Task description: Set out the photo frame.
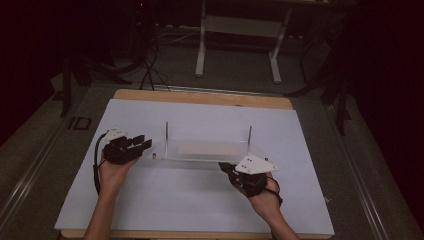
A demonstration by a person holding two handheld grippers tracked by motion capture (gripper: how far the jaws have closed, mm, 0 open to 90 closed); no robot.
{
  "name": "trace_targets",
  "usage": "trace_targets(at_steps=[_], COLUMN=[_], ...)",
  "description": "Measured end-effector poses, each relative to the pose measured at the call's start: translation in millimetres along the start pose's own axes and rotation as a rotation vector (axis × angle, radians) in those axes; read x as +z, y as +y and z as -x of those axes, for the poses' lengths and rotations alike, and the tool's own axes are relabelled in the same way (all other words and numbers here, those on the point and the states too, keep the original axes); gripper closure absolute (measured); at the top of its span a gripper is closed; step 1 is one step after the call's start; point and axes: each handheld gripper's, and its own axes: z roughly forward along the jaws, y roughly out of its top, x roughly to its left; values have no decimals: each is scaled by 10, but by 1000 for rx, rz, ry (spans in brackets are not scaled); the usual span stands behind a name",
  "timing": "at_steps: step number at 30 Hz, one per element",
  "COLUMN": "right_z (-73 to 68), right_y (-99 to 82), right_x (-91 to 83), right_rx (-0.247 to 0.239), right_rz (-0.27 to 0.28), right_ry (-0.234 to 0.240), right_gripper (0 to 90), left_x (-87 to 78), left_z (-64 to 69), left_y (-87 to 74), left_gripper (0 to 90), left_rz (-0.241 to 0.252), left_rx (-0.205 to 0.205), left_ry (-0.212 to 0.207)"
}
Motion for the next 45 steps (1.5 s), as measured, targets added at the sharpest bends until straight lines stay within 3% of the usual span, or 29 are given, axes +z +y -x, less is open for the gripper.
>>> trace_targets(at_steps=[4,10,21,27,29,45], right_z=[8,25,81,108,112,159], right_y=[14,40,104,122,128,186], right_x=[3,8,16,20,28,46], right_rx=[7,8,21,26,24,27], right_rz=[3,8,17,22,22,30], right_ry=[-2,-6,-16,-14,-15,-25], right_gripper=[900,900,900,900,900,900], left_x=[1,1,12,4,-9,-69], left_z=[-7,-25,65,76,102,176], left_y=[-54,-104,-108,-104,-88,-31], left_gripper=[580,581,597,594,591,566], left_rz=[-40,-47,-67,-60,-61,-22], left_rx=[28,20,62,65,81,98], left_ry=[26,18,-11,-13,8,4])
